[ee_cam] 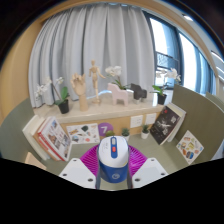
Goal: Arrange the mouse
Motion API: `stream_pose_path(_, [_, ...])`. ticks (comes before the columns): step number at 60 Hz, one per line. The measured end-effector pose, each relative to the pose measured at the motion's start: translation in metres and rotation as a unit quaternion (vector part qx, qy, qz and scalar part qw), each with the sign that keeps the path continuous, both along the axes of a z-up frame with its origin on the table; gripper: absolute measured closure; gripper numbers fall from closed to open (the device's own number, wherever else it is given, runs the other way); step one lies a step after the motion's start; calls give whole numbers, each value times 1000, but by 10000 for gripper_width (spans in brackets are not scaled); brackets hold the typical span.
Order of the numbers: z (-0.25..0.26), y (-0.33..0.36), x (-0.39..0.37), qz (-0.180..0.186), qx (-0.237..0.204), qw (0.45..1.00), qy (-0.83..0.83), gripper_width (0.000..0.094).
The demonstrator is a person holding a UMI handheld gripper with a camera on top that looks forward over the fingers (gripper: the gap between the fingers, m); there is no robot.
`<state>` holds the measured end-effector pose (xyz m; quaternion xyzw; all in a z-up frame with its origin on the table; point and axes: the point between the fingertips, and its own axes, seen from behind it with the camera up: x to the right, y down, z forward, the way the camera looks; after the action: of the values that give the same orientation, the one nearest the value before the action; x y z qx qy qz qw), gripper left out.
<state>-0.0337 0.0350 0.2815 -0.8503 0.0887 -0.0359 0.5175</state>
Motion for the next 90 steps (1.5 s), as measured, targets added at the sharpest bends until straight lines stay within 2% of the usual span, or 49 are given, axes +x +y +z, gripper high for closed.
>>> stream_pose_path(7, [-18,1,-97,41,-4,999,7,578])
stream_pose_path(16, [-116,-16,-190,78,-76,994,25,579])
stream_pose_path(27, [-244,-57,-239,76,-175,981,37,580])
stream_pose_path(35, [-298,-90,-245,70,-221,972,38,568])
stream_pose_path(36, [-295,-83,-244,70,-199,977,35,576])
stream_pose_path(43, [-298,-88,-243,91,-191,977,5,555])
stream_pose_path(53, [-297,-87,-242,92,-184,979,0,420])
stream_pose_path(55, [-297,-88,-241,87,-190,978,5,362])
stream_pose_path(59, [-288,-90,-230,69,-192,979,4,131])
stream_pose_path(62, [-273,-91,-223,62,-184,981,6,62])
stream_pose_path(79, [-135,-118,-162,56,-106,993,1,73])
stream_pose_path(90, [-77,-160,-107,61,-72,996,-10,73])
